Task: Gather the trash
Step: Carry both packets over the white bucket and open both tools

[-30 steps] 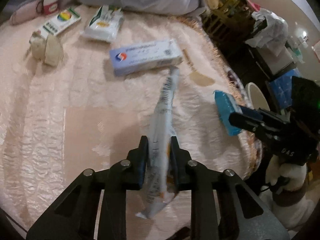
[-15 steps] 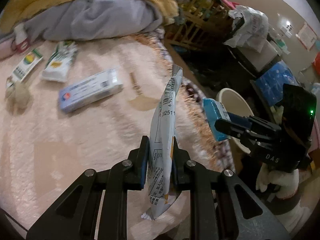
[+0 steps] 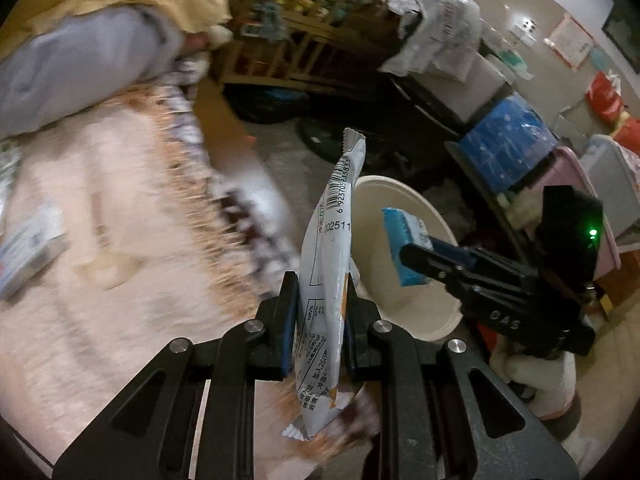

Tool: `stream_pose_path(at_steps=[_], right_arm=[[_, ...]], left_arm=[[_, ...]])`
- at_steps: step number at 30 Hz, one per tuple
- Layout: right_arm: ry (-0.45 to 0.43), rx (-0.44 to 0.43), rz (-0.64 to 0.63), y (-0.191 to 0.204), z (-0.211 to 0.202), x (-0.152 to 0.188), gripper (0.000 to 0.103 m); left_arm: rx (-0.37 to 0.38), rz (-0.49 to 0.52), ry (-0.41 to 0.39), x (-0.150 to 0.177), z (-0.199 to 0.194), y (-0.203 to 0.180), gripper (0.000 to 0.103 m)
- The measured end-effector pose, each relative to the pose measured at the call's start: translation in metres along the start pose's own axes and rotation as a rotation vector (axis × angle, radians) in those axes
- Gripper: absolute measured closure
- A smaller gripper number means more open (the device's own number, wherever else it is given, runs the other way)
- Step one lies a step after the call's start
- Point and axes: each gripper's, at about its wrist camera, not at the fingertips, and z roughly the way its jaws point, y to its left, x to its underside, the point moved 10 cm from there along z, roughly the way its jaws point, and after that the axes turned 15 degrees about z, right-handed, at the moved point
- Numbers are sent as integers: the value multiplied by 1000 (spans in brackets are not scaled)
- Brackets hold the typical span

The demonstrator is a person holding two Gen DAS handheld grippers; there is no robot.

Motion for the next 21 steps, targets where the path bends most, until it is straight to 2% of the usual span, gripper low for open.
stream_pose_path(at_steps=[5,14,17,19,21], right_arm=[[-12,49,92,-48,-4,-9,69],[-44,93,220,-97,-5,-15,67],[-78,121,258,-109,-9,-19,58],[-99,124,280,-114,-12,-22,57],[-97,119,285,-115,-13,-21,57]], left_arm=[[52,4,19,-17,37,-24,86],[93,1,45,-26,87,-47,85],[99,21,54,-25,98,-55,74],[98,26,55,-23,99,-55,56],[85,28,45,-23,96,-52,53]])
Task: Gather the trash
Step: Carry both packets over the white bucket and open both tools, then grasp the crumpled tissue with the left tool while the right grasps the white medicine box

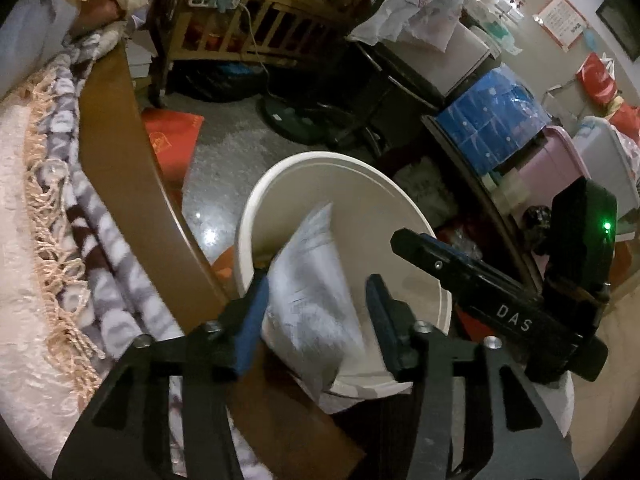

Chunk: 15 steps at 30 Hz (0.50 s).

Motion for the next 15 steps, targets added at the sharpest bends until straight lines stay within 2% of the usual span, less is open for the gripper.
stream_pose_path(at_steps=[3,5,15], right_arm=[[8,-3,-12,4,2,2,57],[17,-16,-15,9,4,5,57],[74,-86,-129,72,17,37,57]], left_arm=[[-17,-11,-8,0,-7,8,53],[-55,-19,-12,2,-15,16,53],[-326,-30,-42,28,-83,79,53]])
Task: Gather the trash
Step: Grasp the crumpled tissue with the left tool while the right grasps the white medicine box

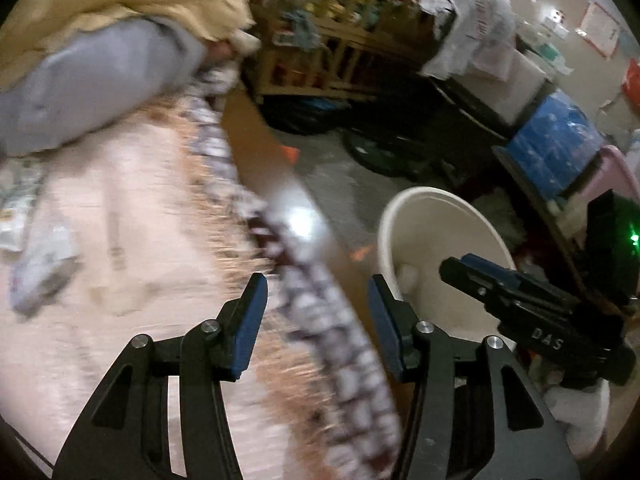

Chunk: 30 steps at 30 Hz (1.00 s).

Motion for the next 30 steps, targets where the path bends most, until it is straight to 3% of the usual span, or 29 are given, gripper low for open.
stream_pose_path(at_steps=[8,20,23,30], right_arm=[[58,-80,-121,77,20,29,55],[212,-215,-308,207,67,94,50],[251,-242,-342,241,87,110,43],[356,-293,-334,296,138,133,42]], left_arm=[[-175,-50,-2,33,-42,76,53],[-360,-239,17,108,-109,221,53],[-393,-319,16,130,-123,260,53],[-426,-468,-2,158,-141,328,53]])
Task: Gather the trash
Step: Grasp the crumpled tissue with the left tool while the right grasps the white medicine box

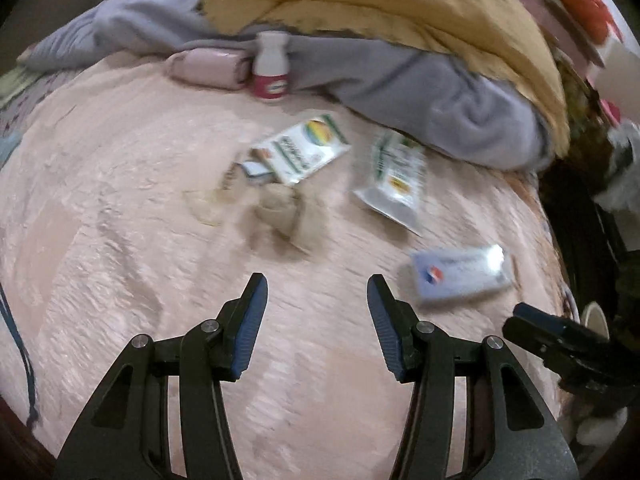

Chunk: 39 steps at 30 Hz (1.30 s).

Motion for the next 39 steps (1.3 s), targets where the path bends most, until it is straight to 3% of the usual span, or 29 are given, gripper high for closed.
stream_pose_path(at_steps=[9,13,18,19,21,22,24,32,39], right_arm=[[12,91,70,-2,70,-54,36],[-13,139,37,8,87,-71,25],[-43,255,-41,16,111,-75,24],[-56,276,-78,18,114,-75,24],[-74,277,-117,19,111,-74,38],[-74,274,-124,18,107,-73,44],[-53,258,-146,15,96,-68,48],[130,82,-179,8,42,1,49],[136,131,-195,-9,23,42,48]], left_arm=[[11,-84,1,-27,33,32,53],[9,-99,9,-40,51,31,53],[-20,-92,37,-46,75,28,53],[-24,-92,45,-46,81,28,53],[-5,-89,52,-45,90,26,54],[19,-89,52,-44,92,24,64],[57,-88,50,-42,92,20,81],[132,-35,38,-16,51,3,84],[150,39,31,12,10,-30,84]])
